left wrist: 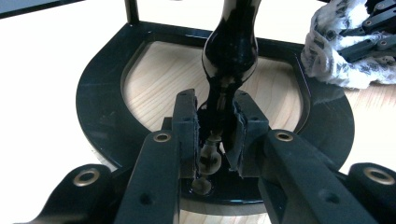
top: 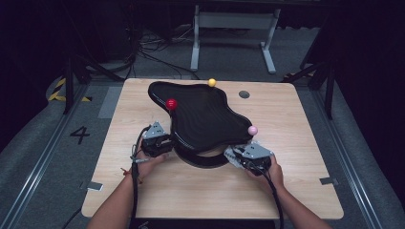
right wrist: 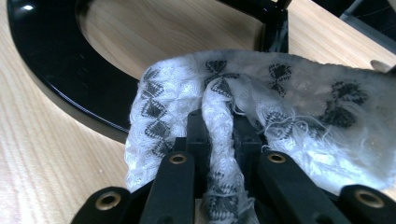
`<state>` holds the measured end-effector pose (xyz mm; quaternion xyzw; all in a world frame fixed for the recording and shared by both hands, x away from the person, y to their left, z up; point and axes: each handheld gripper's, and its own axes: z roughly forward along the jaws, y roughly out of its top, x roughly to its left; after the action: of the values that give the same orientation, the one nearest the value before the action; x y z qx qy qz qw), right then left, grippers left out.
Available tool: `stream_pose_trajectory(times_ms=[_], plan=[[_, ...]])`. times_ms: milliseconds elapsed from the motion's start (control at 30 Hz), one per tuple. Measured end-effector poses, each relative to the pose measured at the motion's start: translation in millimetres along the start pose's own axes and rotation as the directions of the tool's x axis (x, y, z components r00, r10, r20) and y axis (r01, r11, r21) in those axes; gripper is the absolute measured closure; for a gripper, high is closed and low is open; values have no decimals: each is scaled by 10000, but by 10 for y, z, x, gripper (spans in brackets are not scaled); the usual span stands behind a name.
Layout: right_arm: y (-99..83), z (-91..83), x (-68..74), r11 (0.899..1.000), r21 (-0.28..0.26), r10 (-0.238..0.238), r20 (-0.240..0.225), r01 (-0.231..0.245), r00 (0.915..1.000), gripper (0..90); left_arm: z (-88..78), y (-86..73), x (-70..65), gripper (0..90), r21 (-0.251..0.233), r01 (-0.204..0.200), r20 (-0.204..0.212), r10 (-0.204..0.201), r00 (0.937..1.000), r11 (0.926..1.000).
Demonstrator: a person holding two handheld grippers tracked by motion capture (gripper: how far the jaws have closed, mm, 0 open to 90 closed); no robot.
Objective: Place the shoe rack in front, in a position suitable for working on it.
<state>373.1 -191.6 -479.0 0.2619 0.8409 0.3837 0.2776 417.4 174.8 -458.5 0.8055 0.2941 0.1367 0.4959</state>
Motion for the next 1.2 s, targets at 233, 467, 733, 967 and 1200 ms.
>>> stream_pose_trajectory(times_ms=[233, 467, 733, 967, 1200], plan=[[40, 13, 78, 9998, -42, -178, -215, 177, 9996, 813, -2, -3, 4, 750, -6, 64, 11, -64, 10000, 10000], [59, 25, 123, 9998, -74, -194, -253, 193, 9995, 813, 1, -13, 1, 750, -85, 211, 60, -211, 9998, 9997], [68, 21, 156, 9998, -103, -200, -350, 197, 9992, 811, -5, -8, -38, 749, 10, 92, 70, -92, 9999, 10000], [36, 4, 104, 9999, -112, -14, -369, 9, 9993, 811, -8, -8, -92, 749, 105, -82, 193, 80, 9998, 9999], [65, -15, 216, 9997, -175, -160, -574, 150, 9982, 810, -2, -6, -114, 749, 133, -97, 96, 96, 9999, 9999]])
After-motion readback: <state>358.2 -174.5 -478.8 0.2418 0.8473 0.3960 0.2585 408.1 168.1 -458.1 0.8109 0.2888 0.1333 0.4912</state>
